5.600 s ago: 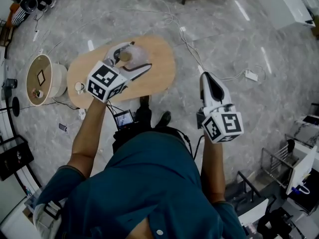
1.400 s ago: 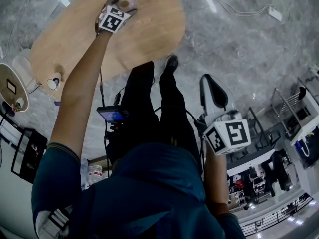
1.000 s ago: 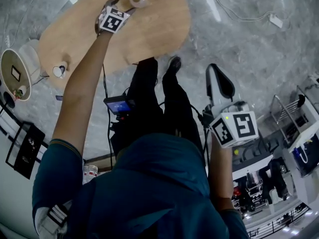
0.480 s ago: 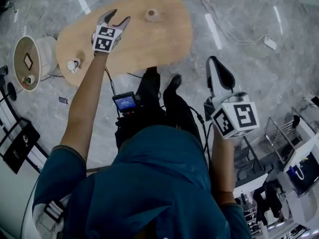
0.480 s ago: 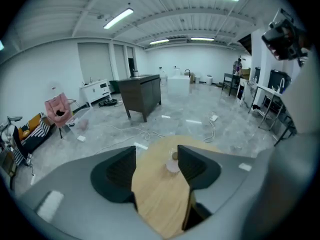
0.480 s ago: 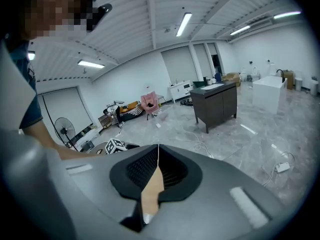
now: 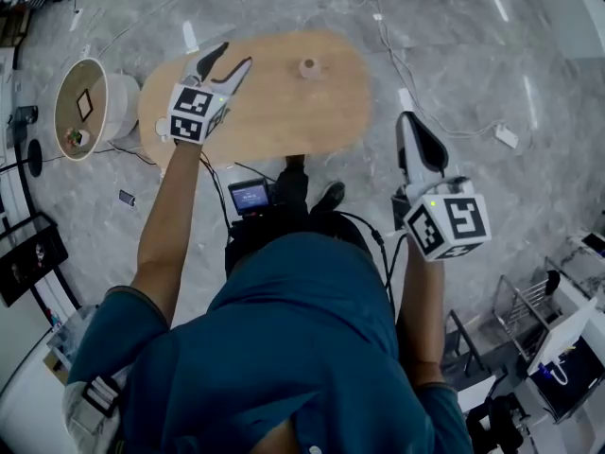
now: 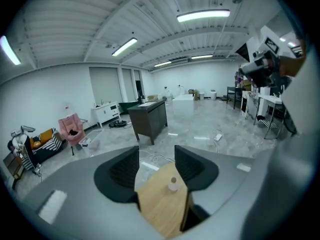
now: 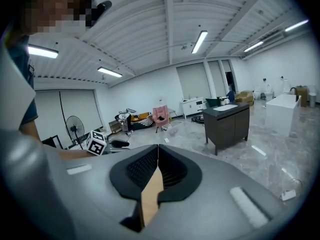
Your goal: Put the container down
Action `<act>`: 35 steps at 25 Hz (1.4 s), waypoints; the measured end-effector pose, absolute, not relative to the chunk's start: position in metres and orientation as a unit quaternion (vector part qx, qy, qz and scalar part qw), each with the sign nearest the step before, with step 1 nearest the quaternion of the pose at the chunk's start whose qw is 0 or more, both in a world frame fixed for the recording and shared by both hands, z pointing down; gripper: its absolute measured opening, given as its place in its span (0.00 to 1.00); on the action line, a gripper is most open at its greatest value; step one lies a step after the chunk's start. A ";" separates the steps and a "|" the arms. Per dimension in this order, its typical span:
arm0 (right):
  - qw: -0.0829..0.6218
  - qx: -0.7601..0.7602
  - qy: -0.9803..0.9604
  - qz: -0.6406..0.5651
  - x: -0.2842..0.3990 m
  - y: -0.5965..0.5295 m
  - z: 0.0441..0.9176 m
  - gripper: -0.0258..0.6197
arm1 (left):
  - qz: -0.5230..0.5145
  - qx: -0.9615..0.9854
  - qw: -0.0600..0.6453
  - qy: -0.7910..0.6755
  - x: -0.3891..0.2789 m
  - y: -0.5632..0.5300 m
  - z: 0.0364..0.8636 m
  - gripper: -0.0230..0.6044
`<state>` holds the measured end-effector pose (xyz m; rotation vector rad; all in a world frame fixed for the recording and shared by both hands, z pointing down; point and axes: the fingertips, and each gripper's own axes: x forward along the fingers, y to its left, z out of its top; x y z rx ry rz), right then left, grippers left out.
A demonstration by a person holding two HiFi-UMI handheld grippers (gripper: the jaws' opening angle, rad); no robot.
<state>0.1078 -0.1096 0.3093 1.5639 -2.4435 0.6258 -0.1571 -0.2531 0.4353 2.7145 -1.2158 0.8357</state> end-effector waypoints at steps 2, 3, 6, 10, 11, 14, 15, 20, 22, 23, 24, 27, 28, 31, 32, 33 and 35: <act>0.082 0.519 -0.828 0.195 0.105 -0.107 0.296 0.06 | 0.256 0.882 0.013 -0.395 -0.154 -0.242 0.403 0.38; 0.080 0.517 -0.831 0.189 0.104 -0.105 0.290 0.06 | 0.250 0.884 0.008 -0.394 -0.152 -0.236 0.389 0.37; 0.074 0.510 -0.840 0.170 0.102 -0.100 0.272 0.06 | 0.234 0.890 -0.002 -0.390 -0.145 -0.216 0.349 0.36; 0.065 0.499 -0.852 0.143 0.098 -0.094 0.247 0.05 | 0.209 0.900 -0.002 -0.382 -0.136 -0.187 0.303 0.36; 0.063 0.496 -0.855 0.138 0.097 -0.091 0.241 0.05 | 0.205 0.903 -0.001 -0.378 -0.133 -0.179 0.293 0.36; 0.054 0.487 -0.863 0.123 0.095 -0.082 0.224 0.05 | 0.190 0.911 0.000 -0.366 -0.121 -0.153 0.266 0.36; 0.051 0.483 -0.866 0.118 0.093 -0.080 0.219 0.05 | 0.184 0.914 0.001 -0.361 -0.118 -0.145 0.258 0.36; 0.047 0.471 -0.875 0.101 0.086 -0.070 0.206 0.05 | 0.167 0.925 -0.007 -0.341 -0.106 -0.110 0.226 0.36; 0.057 0.464 -0.879 0.094 0.084 -0.064 0.206 0.05 | 0.167 0.927 -0.020 -0.335 -0.099 -0.096 0.215 0.36; 0.062 0.459 -0.881 0.091 0.082 -0.060 0.205 0.05 | 0.166 0.929 -0.027 -0.331 -0.096 -0.089 0.210 0.36; 0.066 0.454 -0.884 0.089 0.081 -0.056 0.203 0.05 | 0.166 0.930 -0.035 -0.327 -0.092 -0.083 0.205 0.36; 0.064 0.450 -0.887 0.085 0.083 -0.050 0.199 0.05 | 0.167 0.931 -0.052 -0.322 -0.085 -0.072 0.196 0.36; 0.063 0.450 -0.887 0.085 0.083 -0.049 0.198 0.05 | 0.167 0.931 -0.054 -0.321 -0.083 -0.070 0.195 0.36; 0.061 0.450 -0.887 0.084 0.085 -0.044 0.196 0.05 | 0.166 0.931 -0.053 -0.321 -0.082 -0.064 0.194 0.36; 0.061 0.451 -0.887 0.084 0.085 -0.043 0.196 0.05 | 0.166 0.931 -0.053 -0.321 -0.082 -0.063 0.194 0.36; 0.061 0.451 -0.887 0.083 0.086 -0.043 0.196 0.05 | 0.166 0.931 -0.053 -0.322 -0.082 -0.062 0.195 0.36; 0.062 0.452 -0.886 0.083 0.087 -0.041 0.197 0.05 | 0.167 0.930 -0.053 -0.323 -0.082 -0.060 0.196 0.36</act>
